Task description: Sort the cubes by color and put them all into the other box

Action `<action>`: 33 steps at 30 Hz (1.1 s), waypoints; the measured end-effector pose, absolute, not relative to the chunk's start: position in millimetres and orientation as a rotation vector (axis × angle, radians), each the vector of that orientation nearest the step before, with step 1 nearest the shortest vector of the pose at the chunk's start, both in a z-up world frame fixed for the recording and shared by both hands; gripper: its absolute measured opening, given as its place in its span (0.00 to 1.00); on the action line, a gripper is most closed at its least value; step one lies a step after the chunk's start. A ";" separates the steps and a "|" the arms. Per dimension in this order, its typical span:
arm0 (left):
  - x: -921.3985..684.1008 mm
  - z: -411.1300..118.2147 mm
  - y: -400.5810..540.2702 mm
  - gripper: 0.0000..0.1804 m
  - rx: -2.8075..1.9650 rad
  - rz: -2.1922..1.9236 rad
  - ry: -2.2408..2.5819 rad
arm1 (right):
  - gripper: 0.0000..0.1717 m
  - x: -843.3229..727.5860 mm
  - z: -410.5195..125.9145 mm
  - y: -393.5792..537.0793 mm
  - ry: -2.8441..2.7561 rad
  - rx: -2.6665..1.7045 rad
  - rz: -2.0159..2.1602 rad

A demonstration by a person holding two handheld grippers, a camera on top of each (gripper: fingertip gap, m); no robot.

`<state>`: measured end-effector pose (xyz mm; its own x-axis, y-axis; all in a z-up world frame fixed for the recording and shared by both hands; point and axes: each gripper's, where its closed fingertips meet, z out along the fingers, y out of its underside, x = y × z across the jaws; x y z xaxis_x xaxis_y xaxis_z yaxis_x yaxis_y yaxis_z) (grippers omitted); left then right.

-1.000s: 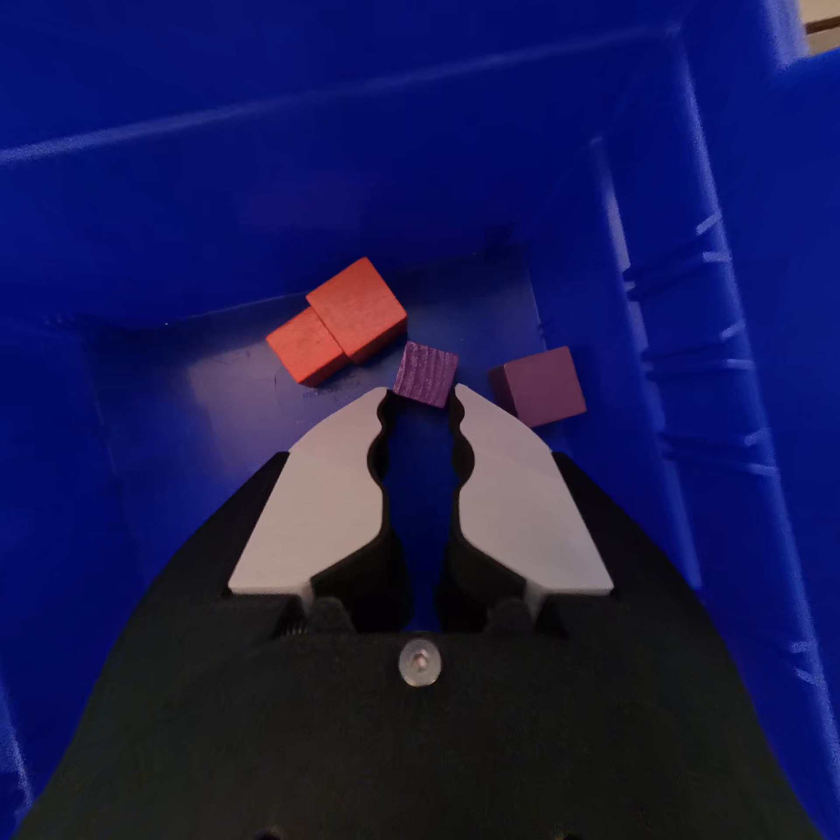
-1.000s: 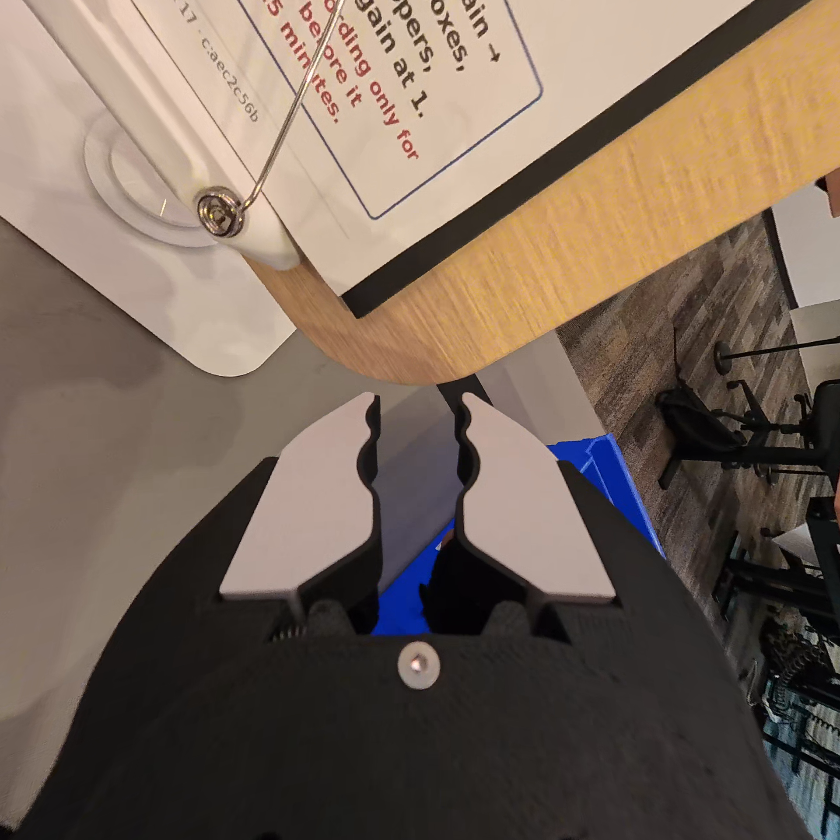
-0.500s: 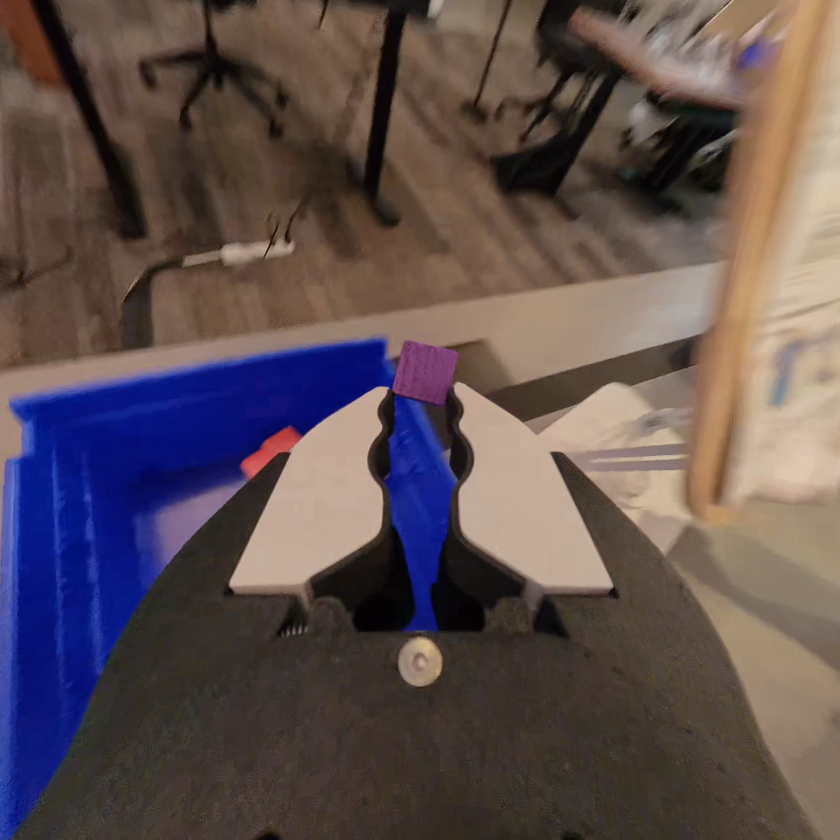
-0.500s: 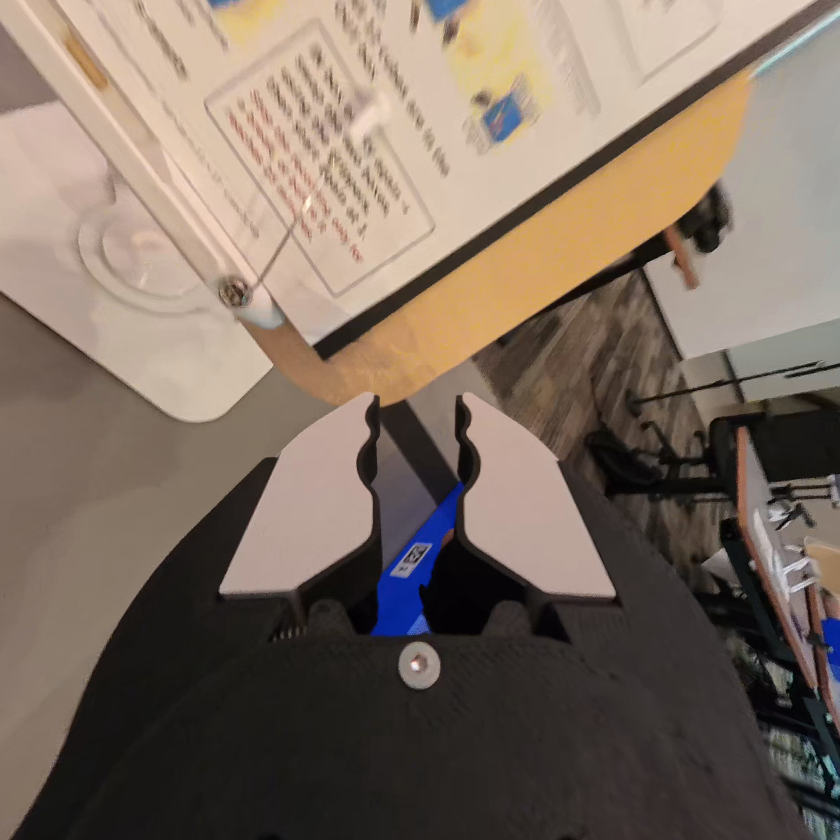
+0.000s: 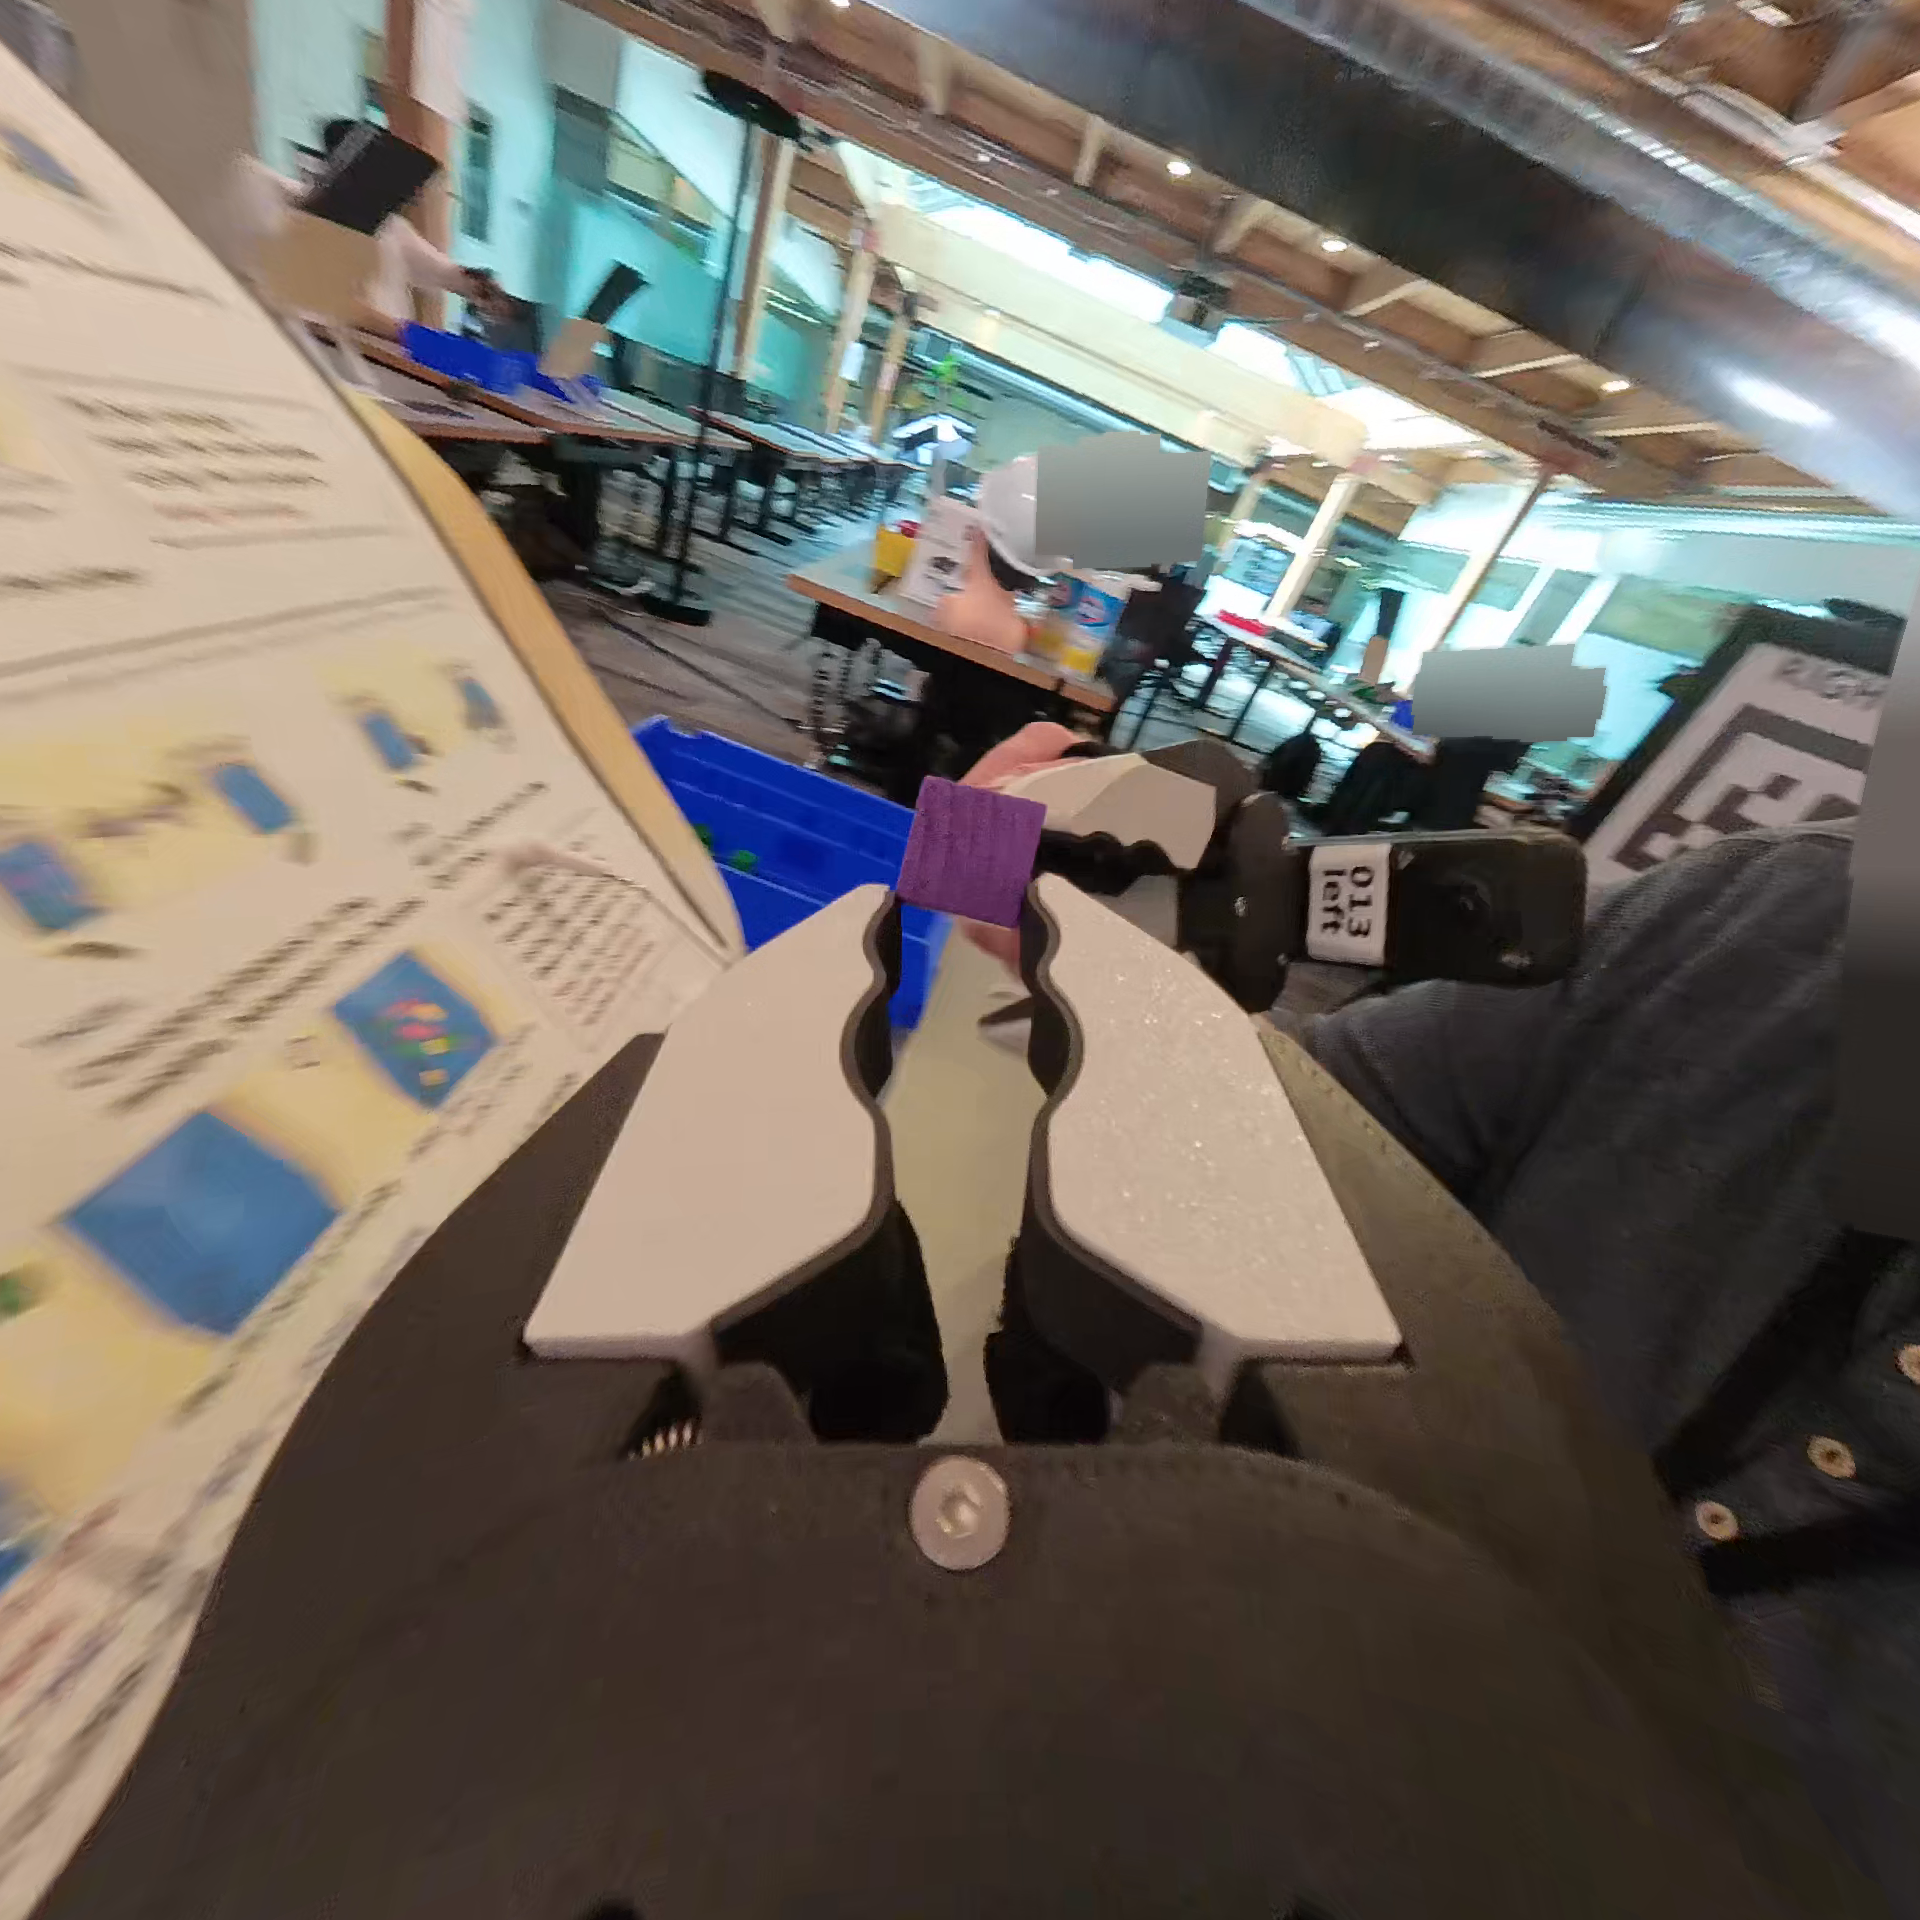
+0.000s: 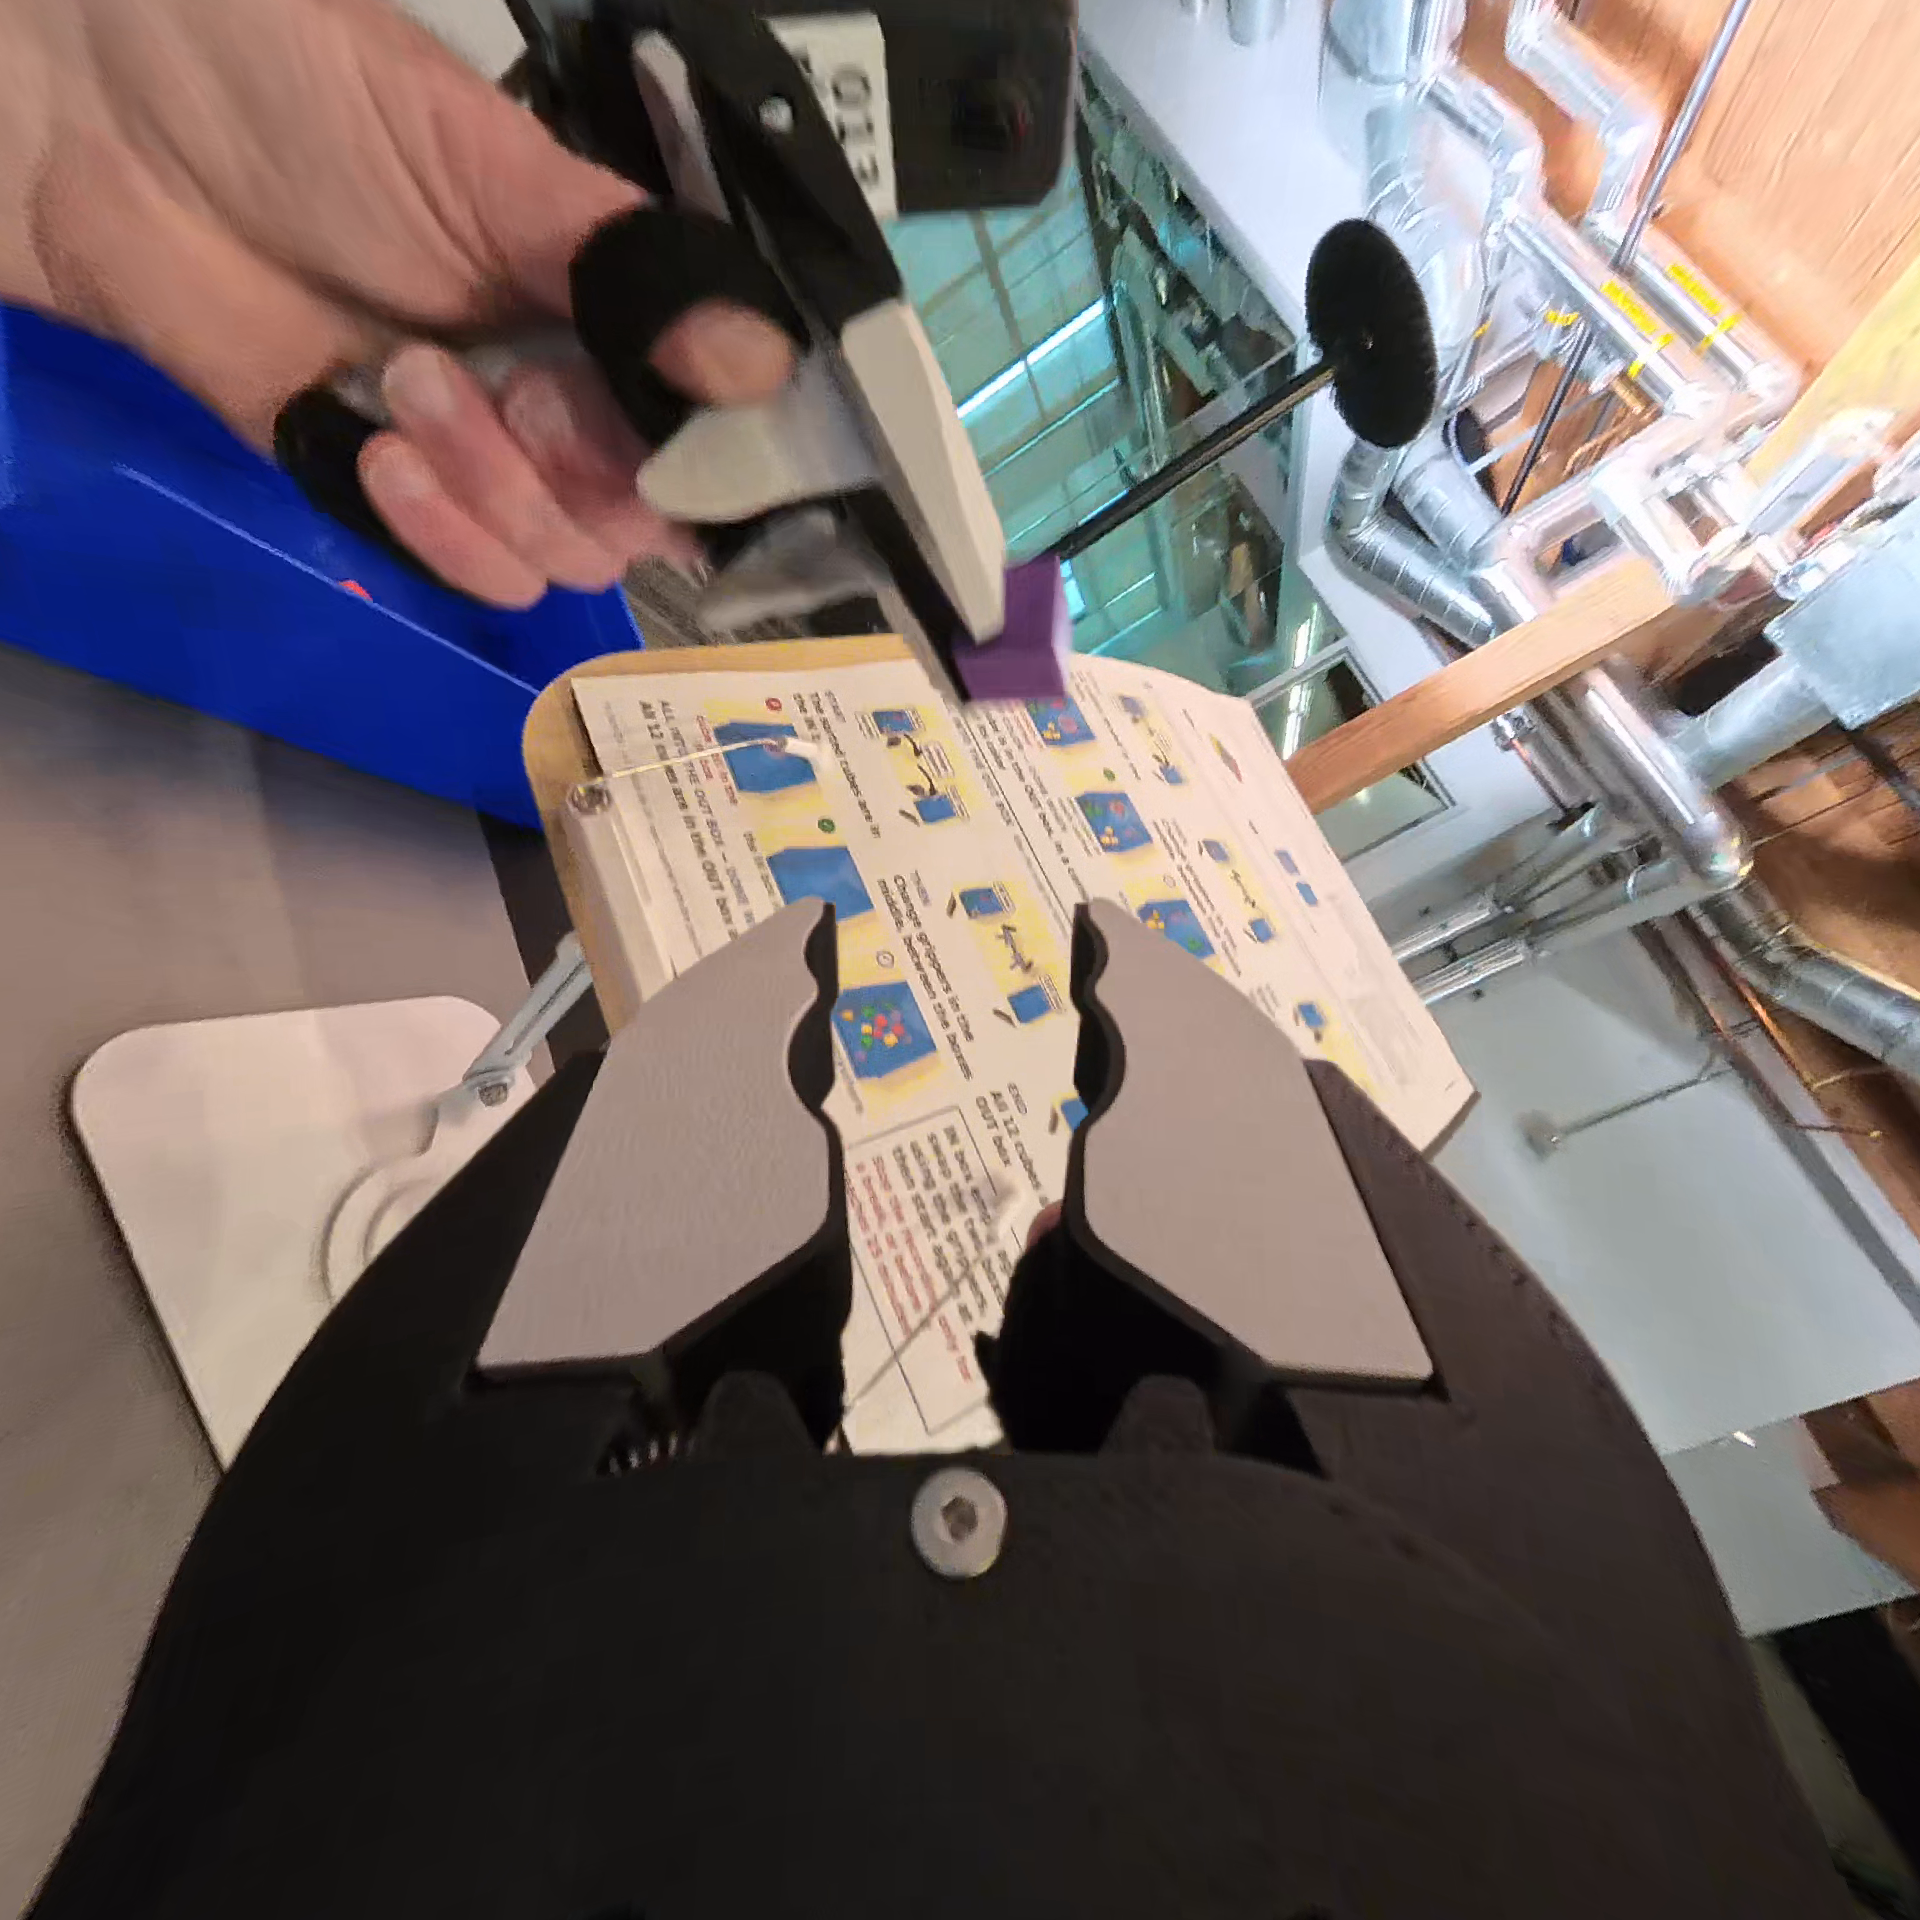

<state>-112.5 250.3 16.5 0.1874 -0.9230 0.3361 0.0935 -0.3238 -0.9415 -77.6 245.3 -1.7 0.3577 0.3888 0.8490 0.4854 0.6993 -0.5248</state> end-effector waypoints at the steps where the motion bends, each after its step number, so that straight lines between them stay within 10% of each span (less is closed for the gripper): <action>1: -101.4 12.9 246.3 0.12 -1.486 -1.366 0.850 | 0.27 -81.6 -3.4 243.9 -1.246 -0.836 -0.076; 33: -63.3 -4.2 228.8 0.12 -1.492 -1.672 0.870 | 0.13 -72.8 11.6 241.2 -1.168 -0.688 -0.179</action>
